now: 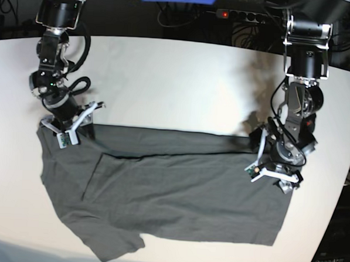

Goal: Fold the T-shirt properly

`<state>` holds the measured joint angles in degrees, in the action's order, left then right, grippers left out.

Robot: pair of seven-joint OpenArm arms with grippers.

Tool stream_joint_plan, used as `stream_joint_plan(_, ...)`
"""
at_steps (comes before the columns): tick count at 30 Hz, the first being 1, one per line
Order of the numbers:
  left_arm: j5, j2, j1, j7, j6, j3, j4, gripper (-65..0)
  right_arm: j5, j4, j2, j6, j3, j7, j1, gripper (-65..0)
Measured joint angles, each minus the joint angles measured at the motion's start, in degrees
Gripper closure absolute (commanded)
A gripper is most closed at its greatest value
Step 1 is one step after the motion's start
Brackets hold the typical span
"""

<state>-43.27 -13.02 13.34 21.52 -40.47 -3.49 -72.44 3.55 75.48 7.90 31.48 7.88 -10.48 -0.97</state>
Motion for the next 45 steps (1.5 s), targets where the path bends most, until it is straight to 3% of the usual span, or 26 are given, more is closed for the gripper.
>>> stream_joint_plan(3, 0.0, 0.0, 0.0, 0.0, 0.0, 0.0, 0.0, -55.9, 0.0, 0.0, 0.0, 0.0, 0.0, 0.0, 0.0, -22.8)
stream_joint_plan(11, 0.0, 0.0, -0.2, 0.3, -0.1, 0.0, 0.3, -14.7, 0.0, 0.0, 0.0, 0.0, 0.0, 0.0, 0.0, -22.8)
stream_joint_plan(15, 0.0, 0.1, -0.2, 0.3, -0.1, 0.0, 0.4, -4.2, 0.0, 0.0, 0.0, 0.0, 0.0, 0.2, -0.4, -22.8)
stream_joint_plan(41, 0.0, 1.0, 4.0, 0.7, -0.3, -4.6, 0.0, -2.6, 0.0, 0.0, 0.0, 0.0, 0.0, 0.1, -0.9, -22.8)
stream_joint_plan(45, -4.7, 2.8, 6.0, 0.1, -0.2, -4.6, 0.0, -2.6, 0.0, 0.0, 0.0, 0.0, 0.0, 0.0, -1.0, -22.8)
